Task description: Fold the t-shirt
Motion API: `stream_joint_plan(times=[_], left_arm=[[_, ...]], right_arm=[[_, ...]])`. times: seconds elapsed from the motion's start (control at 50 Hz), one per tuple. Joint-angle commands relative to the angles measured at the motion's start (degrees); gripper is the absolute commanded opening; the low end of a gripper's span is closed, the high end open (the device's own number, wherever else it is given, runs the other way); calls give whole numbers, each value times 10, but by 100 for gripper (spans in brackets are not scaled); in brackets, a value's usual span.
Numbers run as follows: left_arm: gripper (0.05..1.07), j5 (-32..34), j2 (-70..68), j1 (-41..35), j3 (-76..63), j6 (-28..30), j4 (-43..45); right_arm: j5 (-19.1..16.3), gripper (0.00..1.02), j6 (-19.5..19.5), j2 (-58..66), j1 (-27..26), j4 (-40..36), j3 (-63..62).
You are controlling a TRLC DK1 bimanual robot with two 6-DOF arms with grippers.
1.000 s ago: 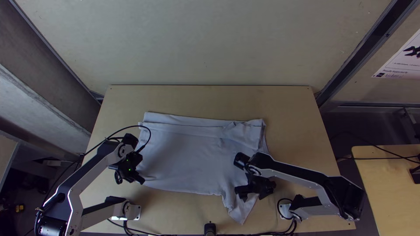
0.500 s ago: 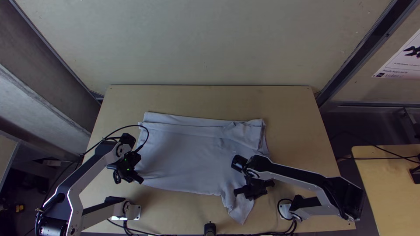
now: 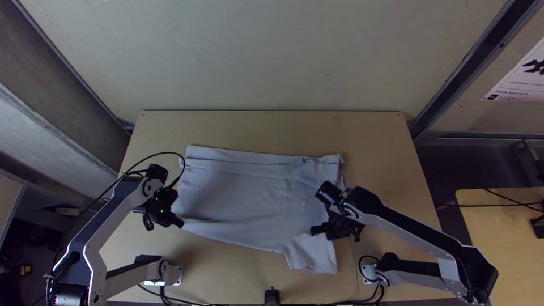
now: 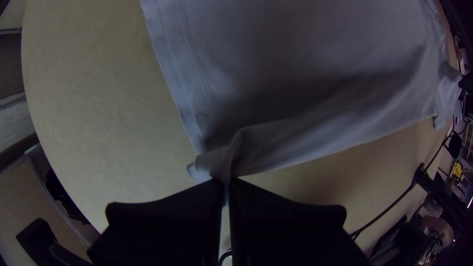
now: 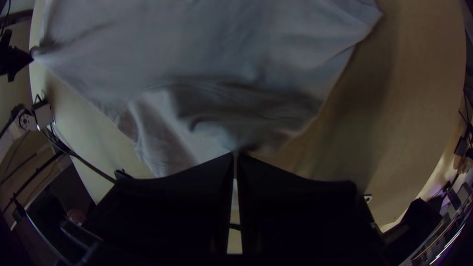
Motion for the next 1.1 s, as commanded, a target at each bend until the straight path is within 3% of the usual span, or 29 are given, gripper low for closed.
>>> stream_joint_plan(times=[0.0, 0.56, 1.08], left_arm=[[8, 6, 1, 20, 26, 24, -7], [8, 26, 71, 16, 164, -1, 4], [8, 53, 231, -2, 350, -35, 20]], right_arm=[[15, 3, -26, -21, -31, -15, -11], [41, 3, -73, -3, -118, -31, 87], [53, 3, -135, 145, -227, -17, 227]])
